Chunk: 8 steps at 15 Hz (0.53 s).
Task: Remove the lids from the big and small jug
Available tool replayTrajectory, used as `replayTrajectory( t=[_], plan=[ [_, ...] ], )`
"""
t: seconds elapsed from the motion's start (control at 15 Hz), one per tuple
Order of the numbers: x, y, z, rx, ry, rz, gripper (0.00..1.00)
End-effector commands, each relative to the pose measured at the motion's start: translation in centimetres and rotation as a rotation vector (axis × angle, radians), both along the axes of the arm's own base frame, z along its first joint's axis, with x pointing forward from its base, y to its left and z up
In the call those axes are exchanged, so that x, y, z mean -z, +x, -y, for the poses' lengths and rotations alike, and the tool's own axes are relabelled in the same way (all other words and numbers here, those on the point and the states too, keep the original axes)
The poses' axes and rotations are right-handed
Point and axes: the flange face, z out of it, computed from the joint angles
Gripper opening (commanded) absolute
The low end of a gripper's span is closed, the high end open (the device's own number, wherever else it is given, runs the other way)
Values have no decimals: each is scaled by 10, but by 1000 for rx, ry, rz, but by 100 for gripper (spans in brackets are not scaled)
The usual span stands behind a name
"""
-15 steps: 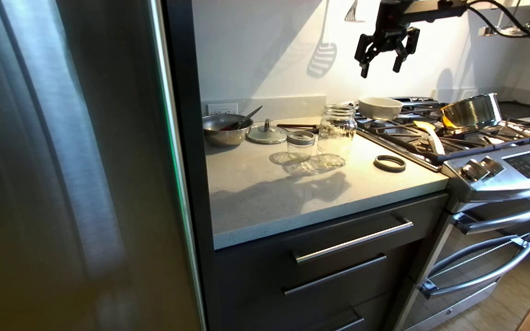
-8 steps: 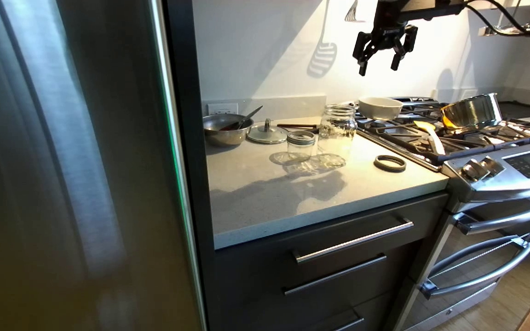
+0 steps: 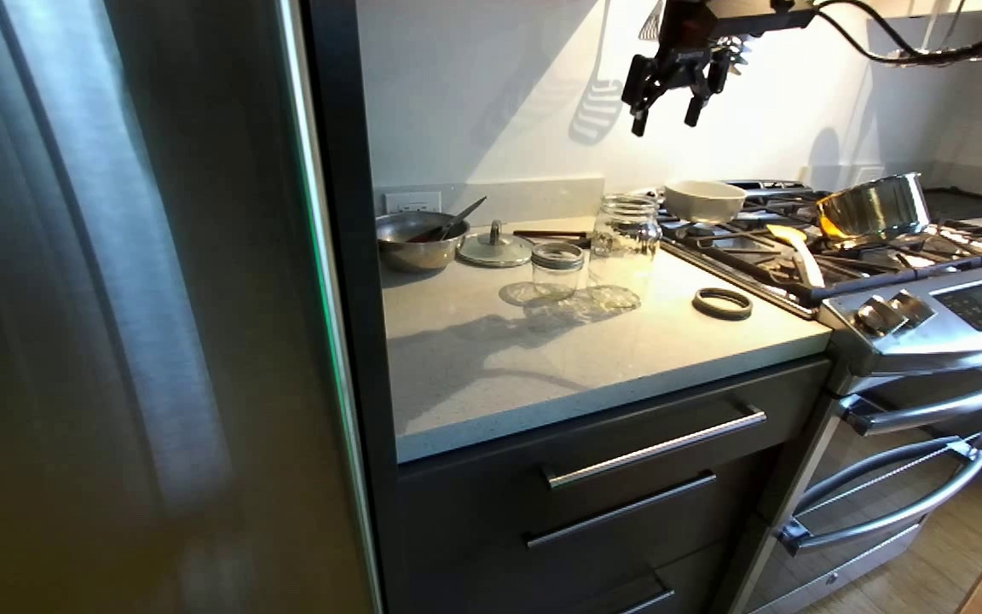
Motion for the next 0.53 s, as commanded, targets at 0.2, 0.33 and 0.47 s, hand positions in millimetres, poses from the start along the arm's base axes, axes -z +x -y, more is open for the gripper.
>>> replayTrajectory(
  t=[0.2, 0.33, 0.47],
  plan=[
    [28, 57, -41, -195, 137, -103, 100],
    [39, 68, -50, -232, 153, -152, 100],
    [50, 76, -58, -263, 167, -196, 100]
  ],
)
